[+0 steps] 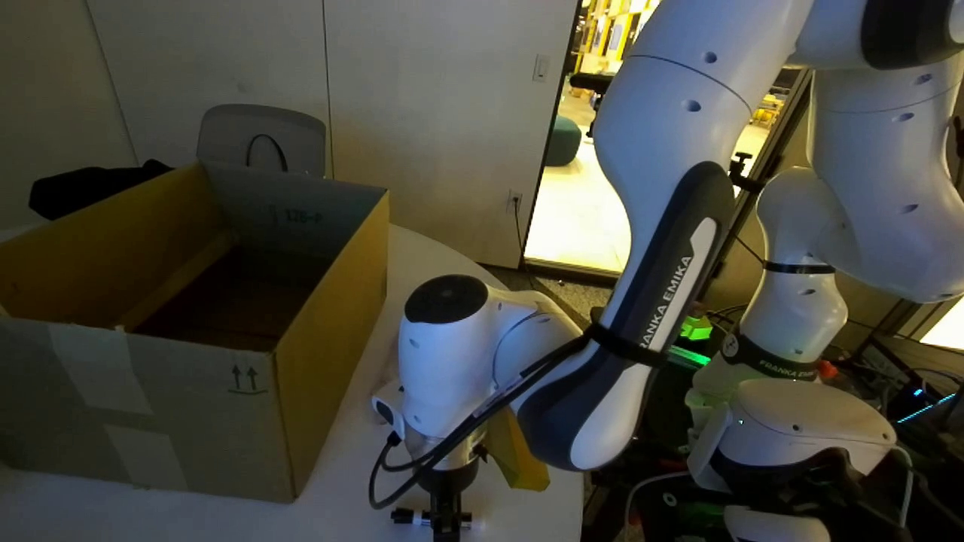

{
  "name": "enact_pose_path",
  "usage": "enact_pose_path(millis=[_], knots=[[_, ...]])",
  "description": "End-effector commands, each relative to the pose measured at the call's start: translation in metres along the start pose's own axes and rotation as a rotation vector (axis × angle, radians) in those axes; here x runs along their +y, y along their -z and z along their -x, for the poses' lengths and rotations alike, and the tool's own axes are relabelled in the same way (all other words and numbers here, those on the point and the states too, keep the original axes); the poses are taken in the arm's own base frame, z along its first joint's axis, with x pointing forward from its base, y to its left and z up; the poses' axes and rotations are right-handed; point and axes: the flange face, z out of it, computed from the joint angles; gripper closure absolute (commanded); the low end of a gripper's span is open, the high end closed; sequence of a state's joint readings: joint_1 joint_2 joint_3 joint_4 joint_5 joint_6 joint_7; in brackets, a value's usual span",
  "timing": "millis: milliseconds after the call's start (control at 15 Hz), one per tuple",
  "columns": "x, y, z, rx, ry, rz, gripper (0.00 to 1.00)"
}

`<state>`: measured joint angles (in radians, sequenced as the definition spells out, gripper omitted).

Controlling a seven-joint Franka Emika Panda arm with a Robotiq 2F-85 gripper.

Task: Put the marker in the cloth and wrap it

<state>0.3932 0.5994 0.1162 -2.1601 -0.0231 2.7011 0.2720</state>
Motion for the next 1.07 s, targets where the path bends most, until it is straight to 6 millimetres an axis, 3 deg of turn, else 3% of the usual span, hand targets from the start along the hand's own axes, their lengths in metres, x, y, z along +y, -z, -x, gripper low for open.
enact_pose_path(millis=[0, 133, 200, 733, 800, 1000], knots=[[-0.002, -0.012, -0.007, 0.021, 0.013, 0.033, 0.00], [-0.001, -0.014, -0.006, 0.013, 0.014, 0.039, 0.17], [-0.002, -0.011, -0.006, 0.010, 0.013, 0.036, 0.34], [-0.008, 0.015, -0.004, -0.008, 0.044, 0.055, 0.95], [-0.008, 0.020, -0.003, -0.009, 0.050, 0.060, 0.99], [-0.004, 0.036, 0.001, -0.033, 0.061, 0.074, 0.95]])
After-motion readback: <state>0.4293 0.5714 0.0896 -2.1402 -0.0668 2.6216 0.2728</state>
